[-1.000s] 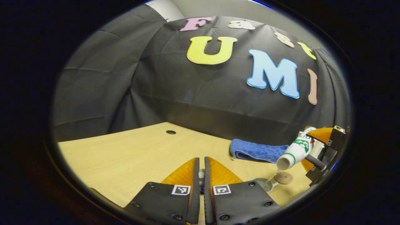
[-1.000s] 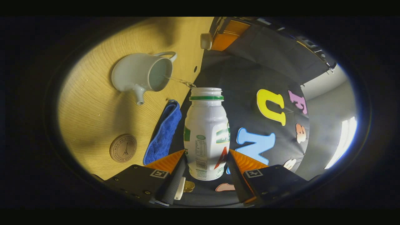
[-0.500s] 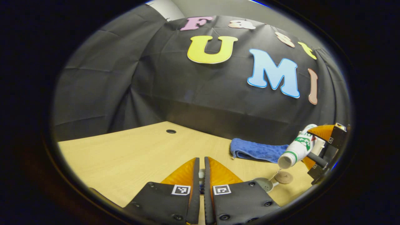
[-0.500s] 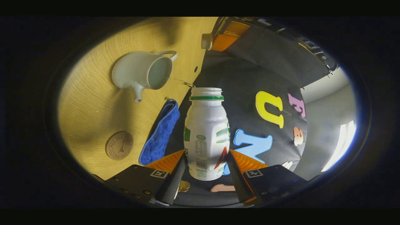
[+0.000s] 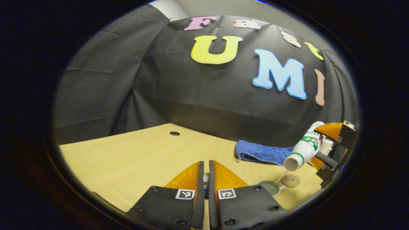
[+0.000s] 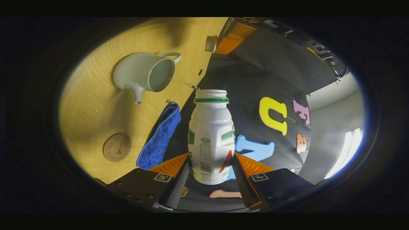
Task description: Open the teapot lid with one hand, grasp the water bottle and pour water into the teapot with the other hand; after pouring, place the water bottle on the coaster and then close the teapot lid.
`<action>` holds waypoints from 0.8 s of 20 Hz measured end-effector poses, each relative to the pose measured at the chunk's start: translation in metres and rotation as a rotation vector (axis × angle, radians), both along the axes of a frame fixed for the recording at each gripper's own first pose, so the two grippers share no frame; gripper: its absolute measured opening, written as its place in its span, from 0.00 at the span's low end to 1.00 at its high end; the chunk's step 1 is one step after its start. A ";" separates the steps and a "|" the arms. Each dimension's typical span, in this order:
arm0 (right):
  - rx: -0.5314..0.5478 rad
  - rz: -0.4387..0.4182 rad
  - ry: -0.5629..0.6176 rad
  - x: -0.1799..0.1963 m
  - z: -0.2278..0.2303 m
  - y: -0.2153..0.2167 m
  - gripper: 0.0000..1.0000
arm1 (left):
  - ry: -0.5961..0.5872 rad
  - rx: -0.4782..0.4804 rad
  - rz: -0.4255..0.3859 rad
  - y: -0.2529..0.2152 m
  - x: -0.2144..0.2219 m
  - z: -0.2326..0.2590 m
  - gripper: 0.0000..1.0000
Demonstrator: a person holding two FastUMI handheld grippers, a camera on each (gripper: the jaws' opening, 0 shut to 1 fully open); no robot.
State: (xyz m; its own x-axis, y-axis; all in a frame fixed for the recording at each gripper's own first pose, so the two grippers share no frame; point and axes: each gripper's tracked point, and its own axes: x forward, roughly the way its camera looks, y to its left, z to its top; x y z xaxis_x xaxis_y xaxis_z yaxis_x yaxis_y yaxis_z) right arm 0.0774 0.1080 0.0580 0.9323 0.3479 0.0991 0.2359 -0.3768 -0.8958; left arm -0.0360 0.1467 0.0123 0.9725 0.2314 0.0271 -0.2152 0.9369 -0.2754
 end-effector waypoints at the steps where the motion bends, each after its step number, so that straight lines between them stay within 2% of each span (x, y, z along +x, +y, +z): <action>1: -0.004 0.002 -0.005 0.001 0.001 0.000 0.73 | 0.000 0.000 0.001 0.000 0.000 -0.001 0.16; 16: -0.058 0.029 -0.061 -0.003 0.012 0.007 0.73 | 0.003 -0.002 0.000 -0.001 0.000 0.000 0.16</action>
State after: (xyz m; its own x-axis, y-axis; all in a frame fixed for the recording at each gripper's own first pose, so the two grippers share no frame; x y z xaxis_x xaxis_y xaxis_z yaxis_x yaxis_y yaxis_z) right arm 0.0739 0.1154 0.0695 0.9145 0.3815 0.1345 0.3010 -0.4195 -0.8564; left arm -0.0359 0.1461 0.0119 0.9726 0.2312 0.0232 -0.2160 0.9364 -0.2766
